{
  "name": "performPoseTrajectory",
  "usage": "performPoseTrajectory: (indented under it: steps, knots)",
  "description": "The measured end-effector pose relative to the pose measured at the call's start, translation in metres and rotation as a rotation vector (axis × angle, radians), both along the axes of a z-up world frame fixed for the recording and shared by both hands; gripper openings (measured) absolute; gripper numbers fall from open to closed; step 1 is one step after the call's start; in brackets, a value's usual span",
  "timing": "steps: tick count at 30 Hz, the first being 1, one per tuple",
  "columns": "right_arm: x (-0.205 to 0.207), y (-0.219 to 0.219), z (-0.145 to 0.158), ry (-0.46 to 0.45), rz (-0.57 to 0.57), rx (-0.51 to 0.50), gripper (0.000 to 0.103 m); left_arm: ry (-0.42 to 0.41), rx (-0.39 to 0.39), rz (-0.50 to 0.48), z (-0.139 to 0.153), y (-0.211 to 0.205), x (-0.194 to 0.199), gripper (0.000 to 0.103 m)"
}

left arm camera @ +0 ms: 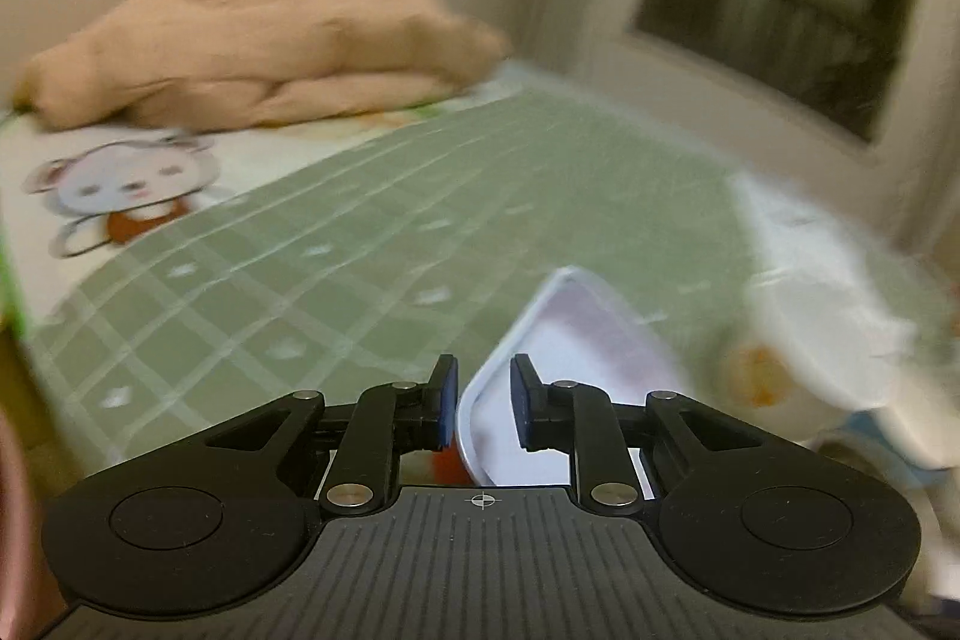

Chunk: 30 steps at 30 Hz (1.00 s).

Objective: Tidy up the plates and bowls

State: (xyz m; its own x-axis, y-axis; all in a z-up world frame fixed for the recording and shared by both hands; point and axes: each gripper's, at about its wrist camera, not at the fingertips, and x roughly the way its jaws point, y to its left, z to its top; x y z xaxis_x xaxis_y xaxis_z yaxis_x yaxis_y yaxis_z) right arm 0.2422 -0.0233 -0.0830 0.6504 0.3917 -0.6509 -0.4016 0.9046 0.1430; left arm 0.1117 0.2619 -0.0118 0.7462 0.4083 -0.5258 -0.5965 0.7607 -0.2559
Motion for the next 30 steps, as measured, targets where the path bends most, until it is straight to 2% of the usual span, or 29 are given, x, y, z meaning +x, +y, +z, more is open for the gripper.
performPoseTrajectory:
  steps: [3, 6, 8, 10, 11, 13, 16, 17, 18, 20, 24, 27, 30]
  knots:
    - [-0.002, 0.000, 0.000, -0.010, -0.003, -0.008, 0.087, -0.090, -0.051, -0.184, 0.015, -0.021, 0.004, 0.023]
    - [-0.005, 0.001, 0.001, -0.030, 0.002, -0.016, 0.087, -0.096, -0.141, -0.356, 0.014, -0.035, 0.019, 0.023]
    - [-0.008, 0.003, 0.002, -0.045, 0.012, -0.019, 0.087, -0.057, -0.112, -0.366, 0.010, -0.043, 0.027, 0.025]
    - [-0.011, 0.003, 0.003, -0.053, 0.020, -0.018, 0.087, -0.028, -0.068, -0.289, 0.007, -0.043, 0.027, 0.024]
    - [-0.011, 0.003, 0.004, -0.052, 0.024, -0.015, 0.087, -0.038, -0.082, -0.265, 0.006, -0.040, 0.024, 0.024]
    - [-0.009, 0.000, 0.004, -0.043, 0.028, -0.005, 0.088, -0.073, -0.160, -0.263, 0.004, -0.028, 0.020, 0.024]
    - [-0.004, -0.002, 0.001, -0.021, 0.007, 0.005, 0.088, -0.105, -0.301, -0.356, -0.003, -0.022, 0.025, 0.024]
    - [-0.003, -0.003, 0.000, -0.014, 0.002, 0.008, 0.088, -0.103, -0.322, -0.387, -0.004, -0.024, 0.030, 0.024]
    - [-0.002, -0.003, -0.001, -0.006, 0.000, 0.011, 0.088, -0.095, -0.322, -0.416, -0.007, -0.030, 0.033, 0.024]
    - [-0.004, -0.004, -0.002, -0.001, 0.000, 0.016, 0.088, -0.058, -0.273, -0.451, -0.010, -0.042, 0.047, 0.024]
    - [-0.004, -0.005, 0.000, 0.005, 0.003, 0.025, 0.088, 0.052, -0.068, -0.424, -0.015, -0.061, 0.073, 0.024]
    - [0.000, -0.008, 0.000, 0.034, 0.009, 0.060, 0.088, 0.095, -0.064, -0.440, -0.024, -0.060, 0.082, 0.025]
    - [0.004, -0.007, -0.002, 0.051, 0.015, 0.080, 0.086, 0.074, -0.033, -0.467, -0.028, -0.062, 0.086, 0.026]
